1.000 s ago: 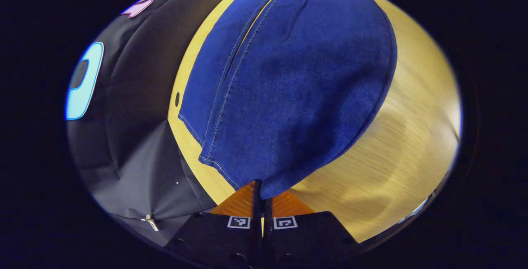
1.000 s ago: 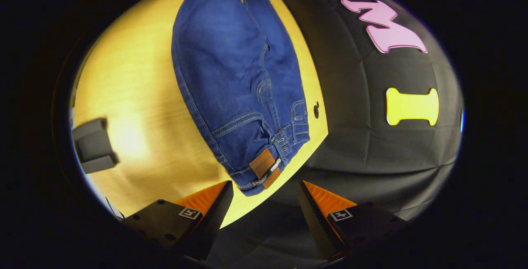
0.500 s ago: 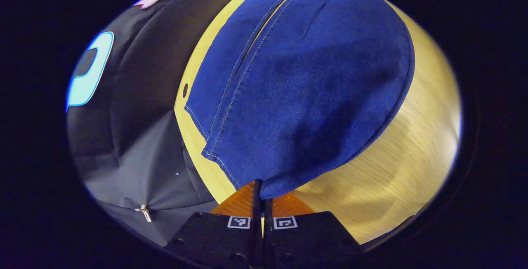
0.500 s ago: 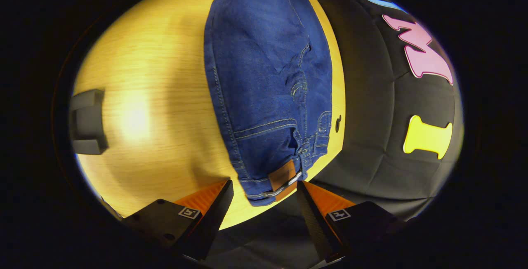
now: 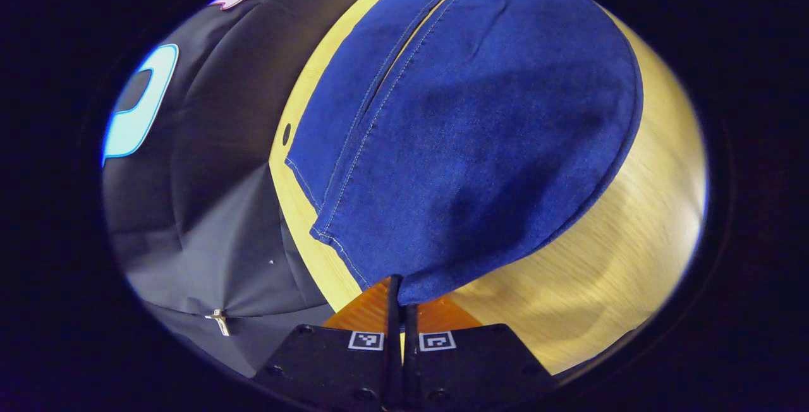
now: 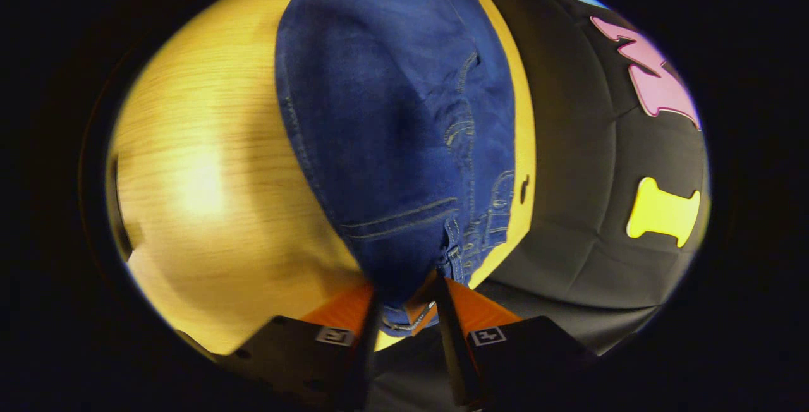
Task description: Grasp the waist and the cuffs of the jeans and fold them to make the two legs overlap; first hold the waist and fold one-third of the jeans toward the cuffs, then hold the cuffs and fold the remaining one-third in the same direction to finish folding.
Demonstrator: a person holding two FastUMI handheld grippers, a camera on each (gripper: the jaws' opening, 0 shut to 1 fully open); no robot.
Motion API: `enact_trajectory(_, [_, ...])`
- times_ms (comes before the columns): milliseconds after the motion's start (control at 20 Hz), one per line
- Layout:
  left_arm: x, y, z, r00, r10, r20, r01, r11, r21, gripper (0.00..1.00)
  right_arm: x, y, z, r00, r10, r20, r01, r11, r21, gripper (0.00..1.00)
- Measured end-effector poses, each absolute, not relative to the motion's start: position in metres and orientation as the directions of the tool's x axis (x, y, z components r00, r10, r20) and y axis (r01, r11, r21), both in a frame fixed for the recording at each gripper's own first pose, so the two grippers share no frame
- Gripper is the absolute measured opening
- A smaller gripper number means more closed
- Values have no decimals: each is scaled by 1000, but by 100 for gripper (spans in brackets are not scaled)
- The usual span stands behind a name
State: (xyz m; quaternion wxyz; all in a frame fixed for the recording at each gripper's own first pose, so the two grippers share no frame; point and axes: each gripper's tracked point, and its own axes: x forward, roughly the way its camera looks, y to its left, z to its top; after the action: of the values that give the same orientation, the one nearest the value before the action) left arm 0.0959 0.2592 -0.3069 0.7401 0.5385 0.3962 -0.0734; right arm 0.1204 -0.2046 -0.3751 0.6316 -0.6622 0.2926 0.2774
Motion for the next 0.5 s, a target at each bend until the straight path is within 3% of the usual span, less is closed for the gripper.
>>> enact_trajectory(50, [96,259,-307,677,315,-665,536,409,739,6,124,-205,-379,676,-47,-735,-737,-31,-675,28])
enact_trajectory(100, [96,259,-307,677,311,-667,539,408,737,6,122,-204,-378,669,-54,-741,-743,-8,-670,29])
enact_trajectory(200, [96,259,-307,671,308,-675,548,408,730,10,122,-205,-379,631,-64,-773,-769,86,-634,16])
enact_trajectory(250, [96,258,-307,661,303,-687,556,417,719,6,124,-206,-379,609,-68,-790,-781,117,-613,12])
enact_trajectory(500, [100,249,-281,603,201,-772,575,562,595,6,136,-198,-341,623,-51,-780,-763,181,-621,12])
